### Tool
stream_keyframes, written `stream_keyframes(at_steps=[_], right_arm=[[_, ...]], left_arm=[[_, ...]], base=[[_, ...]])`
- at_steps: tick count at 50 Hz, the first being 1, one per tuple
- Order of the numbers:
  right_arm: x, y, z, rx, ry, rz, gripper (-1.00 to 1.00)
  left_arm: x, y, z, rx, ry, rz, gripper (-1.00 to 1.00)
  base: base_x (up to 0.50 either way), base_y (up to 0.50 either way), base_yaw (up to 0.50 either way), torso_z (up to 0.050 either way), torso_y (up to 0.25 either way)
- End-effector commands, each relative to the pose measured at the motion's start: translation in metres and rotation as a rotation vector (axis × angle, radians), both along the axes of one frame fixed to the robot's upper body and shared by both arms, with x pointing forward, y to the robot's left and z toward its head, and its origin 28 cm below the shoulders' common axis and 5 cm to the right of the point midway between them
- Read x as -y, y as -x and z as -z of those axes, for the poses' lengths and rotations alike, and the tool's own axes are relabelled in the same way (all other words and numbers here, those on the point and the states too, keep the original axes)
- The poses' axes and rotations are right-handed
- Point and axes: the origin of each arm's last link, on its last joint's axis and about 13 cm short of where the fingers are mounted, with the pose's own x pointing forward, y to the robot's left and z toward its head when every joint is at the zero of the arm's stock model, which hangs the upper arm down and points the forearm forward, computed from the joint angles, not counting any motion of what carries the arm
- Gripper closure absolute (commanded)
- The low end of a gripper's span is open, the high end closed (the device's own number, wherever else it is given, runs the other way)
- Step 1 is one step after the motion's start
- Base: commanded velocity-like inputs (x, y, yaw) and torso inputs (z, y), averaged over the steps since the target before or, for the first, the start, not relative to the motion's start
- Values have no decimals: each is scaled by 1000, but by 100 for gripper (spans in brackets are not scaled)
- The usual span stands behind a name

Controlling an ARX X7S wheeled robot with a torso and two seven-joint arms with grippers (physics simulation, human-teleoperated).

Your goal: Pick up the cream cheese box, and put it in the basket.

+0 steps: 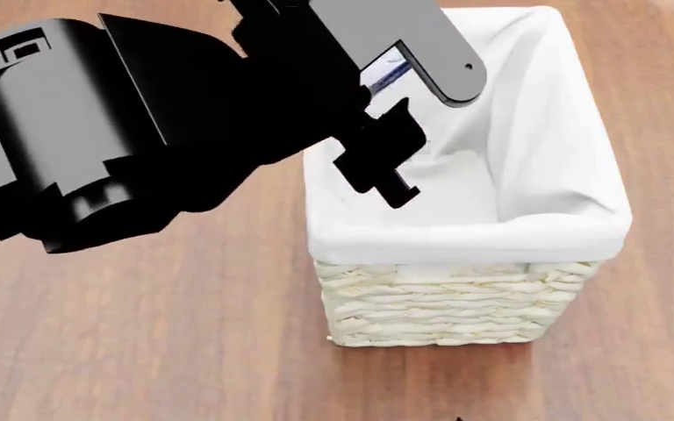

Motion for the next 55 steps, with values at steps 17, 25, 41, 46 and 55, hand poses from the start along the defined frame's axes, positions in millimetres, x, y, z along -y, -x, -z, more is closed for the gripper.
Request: stream_keyframes(at_steps=[17, 25, 41, 46, 55], right_arm=[[-1, 0, -1, 3, 0, -5, -100], [-2, -1, 1, 1, 6, -5, -100], [23, -15, -34, 82, -83, 138, -100], [38, -30, -86, 211, -64, 244, -100], [44, -22, -202, 503, -98, 337, -100]], left_arm=[[5, -3, -8, 21, 73, 11, -100], [-3, -14, -8, 12, 124, -5, -100], [-66, 25, -19, 193, 205, -46, -100], [-75, 41, -6, 254, 229, -71, -100], [-103, 65, 24, 280, 442, -171, -100]], base=[[0, 0, 0, 0, 0], [0, 0, 0, 0, 0], [0, 0, 0, 0, 0], [0, 0, 0, 0, 0], [0, 0, 0, 0, 0]])
